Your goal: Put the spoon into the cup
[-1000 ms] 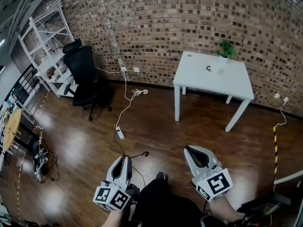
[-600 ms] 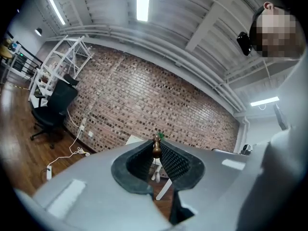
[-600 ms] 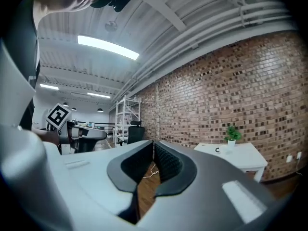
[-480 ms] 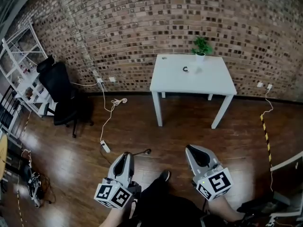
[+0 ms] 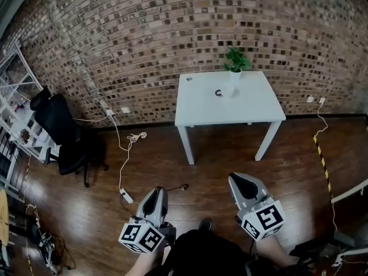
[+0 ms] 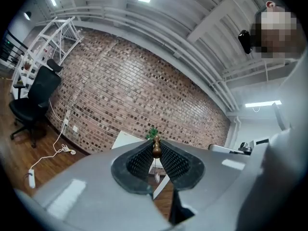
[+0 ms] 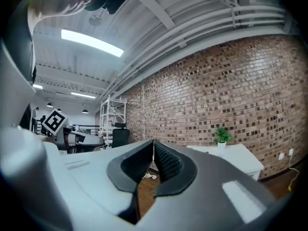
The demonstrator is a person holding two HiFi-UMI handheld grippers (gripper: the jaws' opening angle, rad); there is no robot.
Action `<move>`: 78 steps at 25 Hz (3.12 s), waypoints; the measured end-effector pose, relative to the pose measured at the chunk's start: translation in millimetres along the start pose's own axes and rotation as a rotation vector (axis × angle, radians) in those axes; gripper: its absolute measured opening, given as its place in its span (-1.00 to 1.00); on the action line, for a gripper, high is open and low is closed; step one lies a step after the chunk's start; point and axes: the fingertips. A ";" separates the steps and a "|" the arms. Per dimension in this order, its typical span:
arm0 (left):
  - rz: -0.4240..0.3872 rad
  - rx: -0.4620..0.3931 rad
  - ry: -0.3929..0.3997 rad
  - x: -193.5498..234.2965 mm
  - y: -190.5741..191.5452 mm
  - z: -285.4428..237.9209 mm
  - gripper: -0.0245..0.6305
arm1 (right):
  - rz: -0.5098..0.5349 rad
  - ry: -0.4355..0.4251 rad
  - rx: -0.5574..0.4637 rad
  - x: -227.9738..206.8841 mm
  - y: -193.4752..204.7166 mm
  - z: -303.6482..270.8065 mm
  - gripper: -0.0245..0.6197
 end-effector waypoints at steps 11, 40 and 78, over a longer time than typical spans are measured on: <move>-0.001 0.026 0.108 45.0 -19.5 -107.9 -0.82 | -0.028 0.118 -0.026 -49.3 -17.7 -74.4 -0.89; -0.020 0.044 0.233 13.1 -26.1 -351.2 -0.82 | 0.000 0.183 -0.055 -219.2 -62.7 -173.1 -0.90; 0.015 0.104 0.144 15.0 -7.6 -628.9 -0.83 | -0.031 0.104 0.019 -484.1 -95.4 -321.8 -0.90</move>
Point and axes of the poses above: the fingertips, and each gripper's own axes: z backward along the fingers, x to its left, y out of its underside, and after that the axes turned 10 degrees about -z, right-handed
